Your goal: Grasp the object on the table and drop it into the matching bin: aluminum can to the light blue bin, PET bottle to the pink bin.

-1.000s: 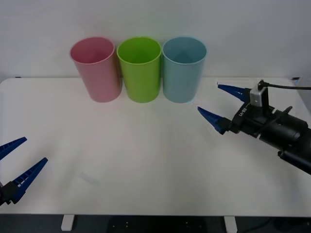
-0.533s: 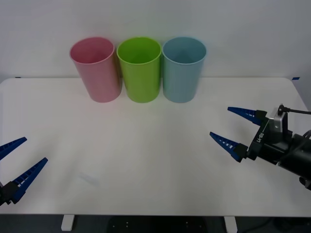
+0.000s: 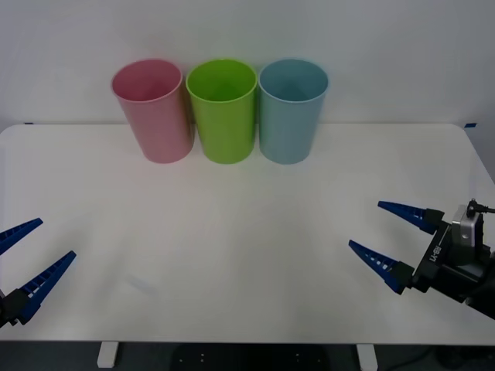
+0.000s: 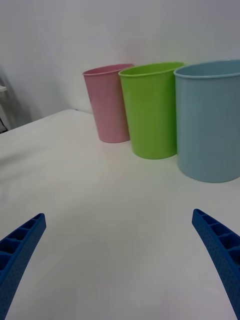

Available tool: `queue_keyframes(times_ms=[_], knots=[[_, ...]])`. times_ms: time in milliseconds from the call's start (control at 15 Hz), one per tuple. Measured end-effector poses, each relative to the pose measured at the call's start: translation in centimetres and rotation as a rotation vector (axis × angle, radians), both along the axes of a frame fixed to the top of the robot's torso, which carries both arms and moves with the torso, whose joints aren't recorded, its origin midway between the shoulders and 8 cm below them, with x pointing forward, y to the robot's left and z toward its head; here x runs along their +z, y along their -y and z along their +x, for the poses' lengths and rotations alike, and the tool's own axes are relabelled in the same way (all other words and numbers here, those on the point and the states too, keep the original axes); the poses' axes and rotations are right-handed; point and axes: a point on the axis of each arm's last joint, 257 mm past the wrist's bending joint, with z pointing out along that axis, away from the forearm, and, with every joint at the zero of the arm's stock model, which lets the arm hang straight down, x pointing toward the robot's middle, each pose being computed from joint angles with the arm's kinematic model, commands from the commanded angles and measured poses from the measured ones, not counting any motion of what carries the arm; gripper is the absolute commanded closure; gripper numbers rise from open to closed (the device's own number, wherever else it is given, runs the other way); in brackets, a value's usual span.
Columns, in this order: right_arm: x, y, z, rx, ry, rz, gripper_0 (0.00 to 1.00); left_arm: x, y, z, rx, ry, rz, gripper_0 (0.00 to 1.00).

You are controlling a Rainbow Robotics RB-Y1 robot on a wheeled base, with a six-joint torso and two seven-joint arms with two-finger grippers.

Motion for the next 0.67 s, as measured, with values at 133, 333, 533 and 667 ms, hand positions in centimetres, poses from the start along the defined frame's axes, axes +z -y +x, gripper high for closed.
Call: queue_keyframes(times_ms=[133, 333, 533, 667], knots=[[-0.6, 0.3, -0.7, -0.003, -0.019, 0.002, 0.00, 0.0, 0.0, 0.0, 0.000, 0.000, 0.000, 0.00], [-1.5, 0.6, -2.2, -0.003, -0.051, 0.029, 0.00, 0.0, 0.0, 0.0, 0.000, 0.000, 0.000, 0.00], [-2.2, 1.3, -3.2, -0.017, -0.077, 0.039, 0.00, 0.0, 0.0, 0.0, 0.000, 0.000, 0.000, 0.00], [-2.2, 1.3, -3.2, -0.017, -0.077, 0.039, 0.00, 0.0, 0.0, 0.0, 0.000, 0.000, 0.000, 0.00]])
